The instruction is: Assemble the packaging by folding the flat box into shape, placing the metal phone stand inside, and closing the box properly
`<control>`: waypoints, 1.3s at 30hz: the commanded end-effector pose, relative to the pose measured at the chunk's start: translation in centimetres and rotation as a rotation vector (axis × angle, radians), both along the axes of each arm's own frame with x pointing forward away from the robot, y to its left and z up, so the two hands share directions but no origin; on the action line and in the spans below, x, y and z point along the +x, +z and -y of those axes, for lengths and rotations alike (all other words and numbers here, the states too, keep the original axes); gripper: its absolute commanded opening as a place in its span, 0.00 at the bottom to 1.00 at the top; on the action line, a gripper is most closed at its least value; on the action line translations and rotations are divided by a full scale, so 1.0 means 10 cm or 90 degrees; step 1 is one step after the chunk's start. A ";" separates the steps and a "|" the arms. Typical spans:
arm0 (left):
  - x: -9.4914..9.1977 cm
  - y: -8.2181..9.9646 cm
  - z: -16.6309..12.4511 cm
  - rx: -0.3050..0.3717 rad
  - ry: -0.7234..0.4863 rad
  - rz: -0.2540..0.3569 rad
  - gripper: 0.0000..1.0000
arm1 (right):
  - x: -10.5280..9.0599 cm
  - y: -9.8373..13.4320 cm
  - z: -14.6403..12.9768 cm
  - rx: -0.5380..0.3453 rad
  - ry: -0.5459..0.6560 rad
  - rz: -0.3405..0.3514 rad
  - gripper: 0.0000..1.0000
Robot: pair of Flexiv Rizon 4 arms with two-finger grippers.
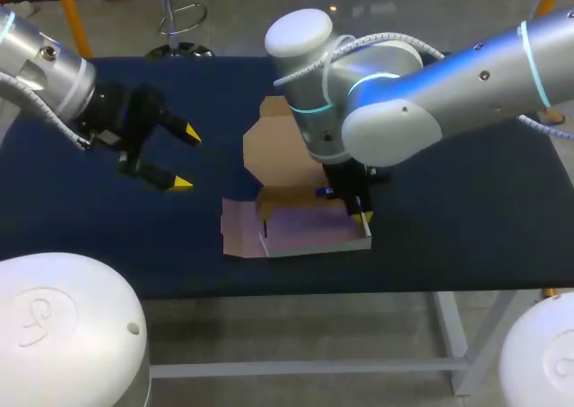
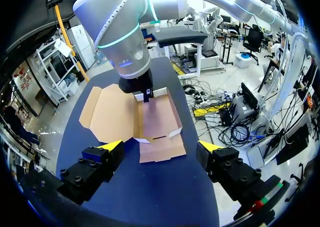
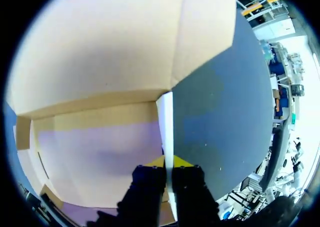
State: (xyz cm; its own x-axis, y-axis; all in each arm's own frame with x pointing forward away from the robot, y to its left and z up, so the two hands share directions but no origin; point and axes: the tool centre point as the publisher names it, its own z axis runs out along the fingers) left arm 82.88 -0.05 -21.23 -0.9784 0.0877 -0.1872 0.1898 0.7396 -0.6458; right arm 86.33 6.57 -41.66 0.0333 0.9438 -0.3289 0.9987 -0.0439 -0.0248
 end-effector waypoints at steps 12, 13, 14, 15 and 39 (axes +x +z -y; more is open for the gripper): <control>0.00 0.01 -0.01 0.003 -0.001 -0.001 1.00 | -0.04 0.00 0.02 0.156 0.041 0.013 0.00; 0.00 0.01 -0.01 0.003 -0.001 -0.001 1.00 | -0.04 0.01 0.01 0.171 0.045 0.013 0.00; 0.00 0.01 -0.01 0.003 -0.001 -0.001 1.00 | -0.04 0.01 0.01 0.182 0.046 0.014 0.00; 0.00 0.01 -0.01 0.003 -0.001 -0.001 1.00 | -0.04 0.02 0.01 0.187 0.046 0.013 0.00; 0.00 0.01 -0.01 0.003 -0.001 -0.001 1.00 | 0.00 0.00 -0.10 0.204 0.046 -0.023 0.00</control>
State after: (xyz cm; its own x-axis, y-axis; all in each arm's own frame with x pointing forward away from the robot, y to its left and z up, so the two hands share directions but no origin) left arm 82.88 -0.05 -21.22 -0.9784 0.0878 -0.1871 0.1898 0.7396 -0.6458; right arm 86.06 7.20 -41.79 -0.0447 0.9990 -0.0034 0.9978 0.0445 -0.0496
